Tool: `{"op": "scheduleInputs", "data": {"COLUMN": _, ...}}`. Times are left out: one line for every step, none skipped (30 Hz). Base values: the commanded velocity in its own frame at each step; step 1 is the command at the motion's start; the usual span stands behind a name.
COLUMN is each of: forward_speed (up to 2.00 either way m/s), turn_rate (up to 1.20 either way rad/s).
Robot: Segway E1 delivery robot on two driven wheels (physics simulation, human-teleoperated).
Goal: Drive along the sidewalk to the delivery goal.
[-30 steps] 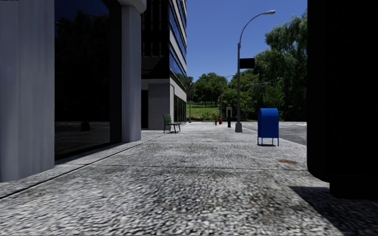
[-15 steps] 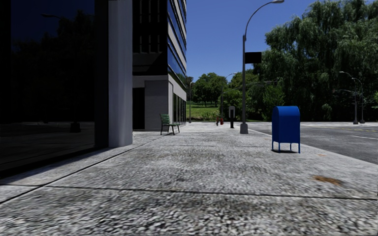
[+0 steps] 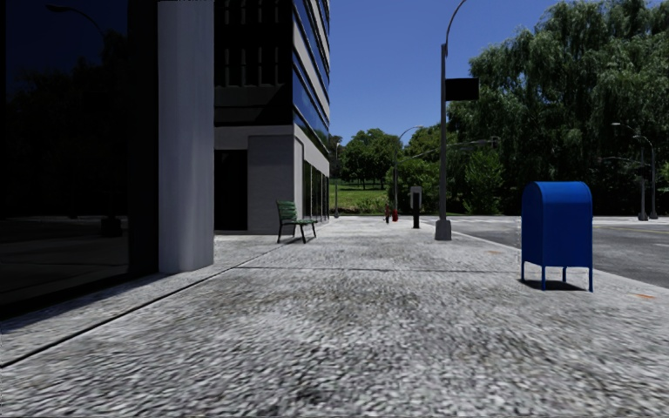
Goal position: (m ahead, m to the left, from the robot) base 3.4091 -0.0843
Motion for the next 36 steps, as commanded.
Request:
{"op": "scheduleInputs", "data": {"forward_speed": 2.0, "turn_rate": 0.0}}
{"op": "scheduleInputs", "data": {"forward_speed": 2.0, "turn_rate": 0.0}}
{"op": "scheduleInputs", "data": {"forward_speed": 2.0, "turn_rate": 0.0}}
{"op": "scheduleInputs", "data": {"forward_speed": 2.0, "turn_rate": 0.0}}
{"op": "scheduleInputs", "data": {"forward_speed": 2.0, "turn_rate": 0.0}}
{"op": "scheduleInputs", "data": {"forward_speed": 2.0, "turn_rate": 0.0}}
{"op": "scheduleInputs", "data": {"forward_speed": 2.0, "turn_rate": 0.0}}
{"op": "scheduleInputs", "data": {"forward_speed": 2.0, "turn_rate": 0.0}}
{"op": "scheduleInputs", "data": {"forward_speed": 2.0, "turn_rate": 0.0}}
{"op": "scheduleInputs", "data": {"forward_speed": 2.0, "turn_rate": 0.0}}
{"op": "scheduleInputs", "data": {"forward_speed": 2.0, "turn_rate": 0.0}}
{"op": "scheduleInputs", "data": {"forward_speed": 2.0, "turn_rate": 0.0}}
{"op": "scheduleInputs", "data": {"forward_speed": 2.0, "turn_rate": 0.0}}
{"op": "scheduleInputs", "data": {"forward_speed": 2.0, "turn_rate": 0.0}}
{"op": "scheduleInputs", "data": {"forward_speed": 2.0, "turn_rate": 0.0}}
{"op": "scheduleInputs", "data": {"forward_speed": 2.0, "turn_rate": 0.0}}
{"op": "scheduleInputs", "data": {"forward_speed": 2.0, "turn_rate": 0.0}}
{"op": "scheduleInputs", "data": {"forward_speed": 2.0, "turn_rate": 0.0}}
{"op": "scheduleInputs", "data": {"forward_speed": 2.0, "turn_rate": 0.0}}
{"op": "scheduleInputs", "data": {"forward_speed": 2.0, "turn_rate": 0.0}}
{"op": "scheduleInputs", "data": {"forward_speed": 2.0, "turn_rate": 0.0}}
{"op": "scheduleInputs", "data": {"forward_speed": 2.0, "turn_rate": 0.0}}
{"op": "scheduleInputs", "data": {"forward_speed": 2.0, "turn_rate": 0.0}}
{"op": "scheduleInputs", "data": {"forward_speed": 2.0, "turn_rate": 0.0}}
{"op": "scheduleInputs", "data": {"forward_speed": 2.0, "turn_rate": 0.0}}
{"op": "scheduleInputs", "data": {"forward_speed": 2.0, "turn_rate": 0.0}}
{"op": "scheduleInputs", "data": {"forward_speed": 2.0, "turn_rate": 0.0}}
{"op": "scheduleInputs", "data": {"forward_speed": 2.0, "turn_rate": 0.0}}
{"op": "scheduleInputs", "data": {"forward_speed": 2.0, "turn_rate": 0.0}}
{"op": "scheduleInputs", "data": {"forward_speed": 2.0, "turn_rate": 0.0}}
{"op": "scheduleInputs", "data": {"forward_speed": 2.0, "turn_rate": 0.0}}
{"op": "scheduleInputs", "data": {"forward_speed": 2.0, "turn_rate": 0.0}}
{"op": "scheduleInputs", "data": {"forward_speed": 2.0, "turn_rate": 0.0}}
{"op": "scheduleInputs", "data": {"forward_speed": 2.0, "turn_rate": 0.0}}
{"op": "scheduleInputs", "data": {"forward_speed": 2.0, "turn_rate": 0.0}}
{"op": "scheduleInputs", "data": {"forward_speed": 2.0, "turn_rate": 0.0}}
